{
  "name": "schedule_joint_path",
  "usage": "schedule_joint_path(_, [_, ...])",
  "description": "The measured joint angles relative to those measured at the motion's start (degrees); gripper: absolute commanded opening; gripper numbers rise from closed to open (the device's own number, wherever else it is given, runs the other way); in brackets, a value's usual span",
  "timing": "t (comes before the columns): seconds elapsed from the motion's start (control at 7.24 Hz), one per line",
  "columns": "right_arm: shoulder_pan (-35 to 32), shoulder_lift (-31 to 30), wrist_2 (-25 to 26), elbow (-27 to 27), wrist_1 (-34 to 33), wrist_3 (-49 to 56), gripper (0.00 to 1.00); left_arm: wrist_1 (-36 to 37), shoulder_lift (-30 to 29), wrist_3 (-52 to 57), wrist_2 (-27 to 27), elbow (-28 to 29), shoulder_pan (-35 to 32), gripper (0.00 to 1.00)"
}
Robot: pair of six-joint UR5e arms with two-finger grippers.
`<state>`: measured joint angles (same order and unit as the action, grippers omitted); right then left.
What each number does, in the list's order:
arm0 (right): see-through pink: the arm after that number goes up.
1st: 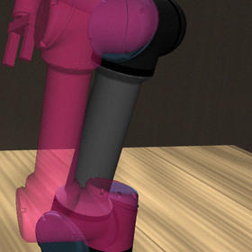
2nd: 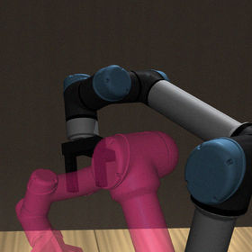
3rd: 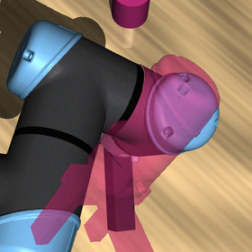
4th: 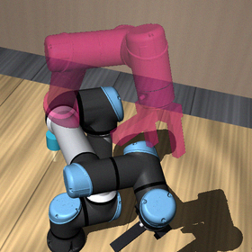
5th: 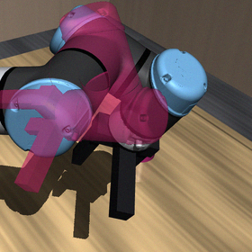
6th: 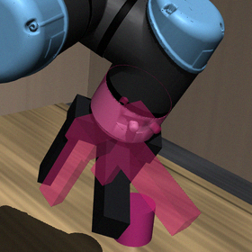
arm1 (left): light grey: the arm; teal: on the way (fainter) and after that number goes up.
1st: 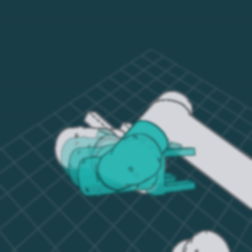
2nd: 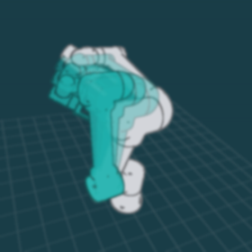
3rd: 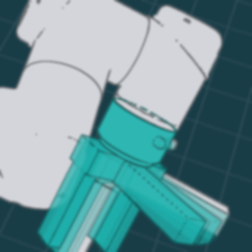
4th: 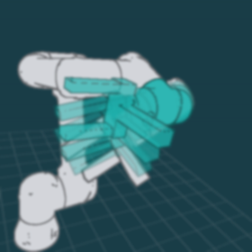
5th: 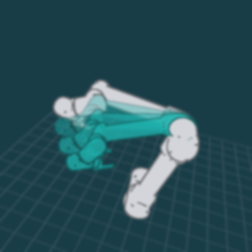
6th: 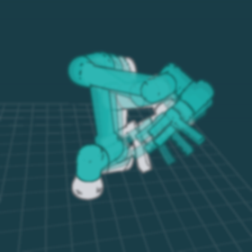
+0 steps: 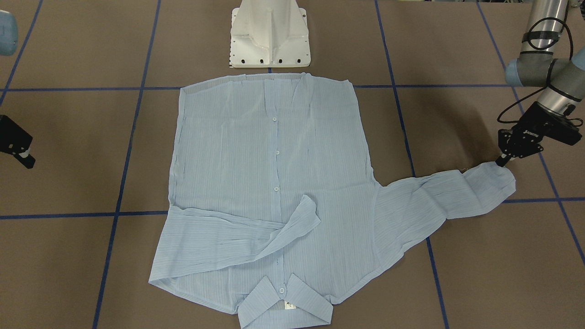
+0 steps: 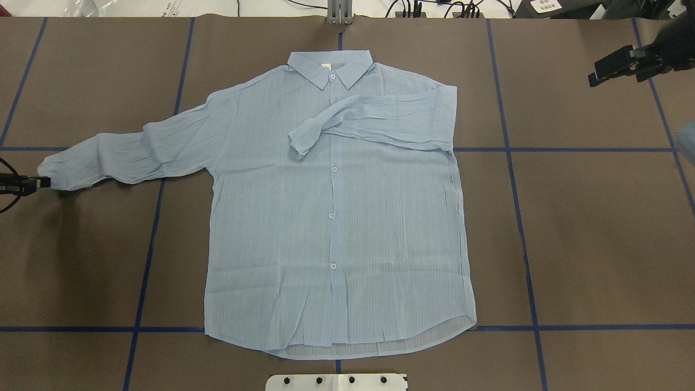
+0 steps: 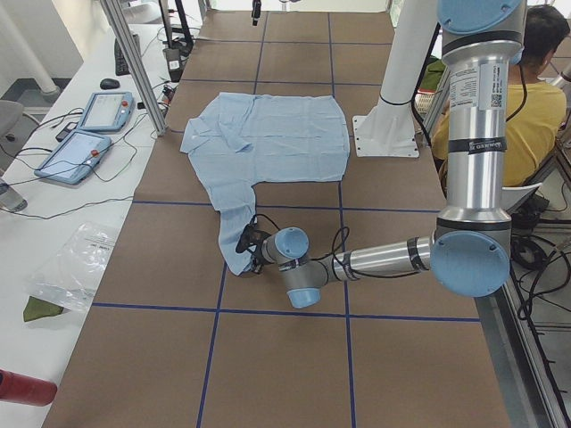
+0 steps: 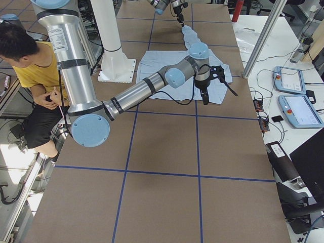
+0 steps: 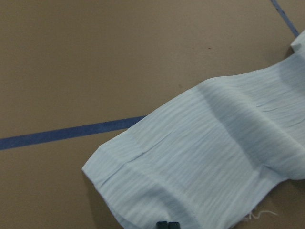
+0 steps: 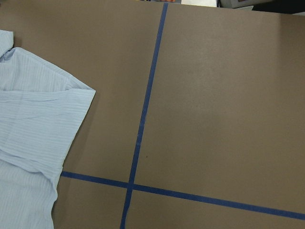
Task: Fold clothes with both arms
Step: 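Carry the sleeve with the left gripper across the shirt toward the collar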
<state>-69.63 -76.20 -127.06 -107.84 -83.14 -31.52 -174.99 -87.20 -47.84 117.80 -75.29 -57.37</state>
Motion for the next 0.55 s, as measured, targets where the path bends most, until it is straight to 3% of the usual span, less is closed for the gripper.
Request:
schedule_joint_path(0.28, [0.02, 0.0, -0.05, 0.06, 0.0, -0.03, 1.0, 1.65, -3.17, -0.81, 1.02, -6.55, -0.87, 0.0])
schedule_joint_path(0.55, [0.03, 0.11, -0.09, 0.15, 0.0, -0.04, 1.0, 11.88, -12.97, -7.18, 1.92, -10.9, -0.71, 0.0])
